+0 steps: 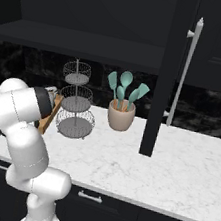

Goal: Pick the kettle from the counter and place it on the tray. Then pick the mug from the cabinet and place it on the tray. Then close the cabinet doors.

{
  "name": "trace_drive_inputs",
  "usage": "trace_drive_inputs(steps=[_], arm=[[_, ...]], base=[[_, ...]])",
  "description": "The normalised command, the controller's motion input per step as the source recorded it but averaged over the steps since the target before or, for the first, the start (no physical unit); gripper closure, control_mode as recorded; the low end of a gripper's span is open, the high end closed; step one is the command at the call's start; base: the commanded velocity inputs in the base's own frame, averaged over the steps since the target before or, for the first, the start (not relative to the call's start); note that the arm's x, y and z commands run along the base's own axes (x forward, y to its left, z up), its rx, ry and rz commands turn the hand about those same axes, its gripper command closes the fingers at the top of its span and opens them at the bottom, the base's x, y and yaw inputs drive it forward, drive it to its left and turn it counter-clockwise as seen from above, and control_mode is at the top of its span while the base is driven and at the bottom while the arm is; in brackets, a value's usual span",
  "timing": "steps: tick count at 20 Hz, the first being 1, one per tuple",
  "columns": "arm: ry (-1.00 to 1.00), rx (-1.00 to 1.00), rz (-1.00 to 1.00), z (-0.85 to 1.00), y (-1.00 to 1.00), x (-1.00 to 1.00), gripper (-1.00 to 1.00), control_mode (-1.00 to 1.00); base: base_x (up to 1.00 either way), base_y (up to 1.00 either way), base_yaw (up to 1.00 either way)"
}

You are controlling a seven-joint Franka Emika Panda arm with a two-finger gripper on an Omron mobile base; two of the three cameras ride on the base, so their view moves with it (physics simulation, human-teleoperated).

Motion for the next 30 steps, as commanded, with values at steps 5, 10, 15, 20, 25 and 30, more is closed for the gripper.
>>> trace_drive_inputs(steps=[5,10,15,20,25,30], arm=[[0.01,0.0,0.0,0.0,0.0,0.0,-1.0,-1.0],[0.0,0.0,0.0,0.01,0.0,0.0,-1.0,-1.0],[0.0,0.0,0.0,0.17,0.0,-0.01,-1.0,-1.0],[0.0,0.0,-0.03,0.36,-0.01,-0.14,-1.0,-1.0],[0.04,0.0,-0.12,0.46,-0.1,-0.19,-1.0,-1.0],[0.04,0.0,-0.14,0.65,-0.19,-0.08,-1.0,-1.0]], base=[[0.0,0.0,0.0],[0.0,0.0,0.0],[0.0,0.0,0.0],[0.0,0.0,0.0],[0.0,0.0,0.0],[0.0,0.0,0.0]])
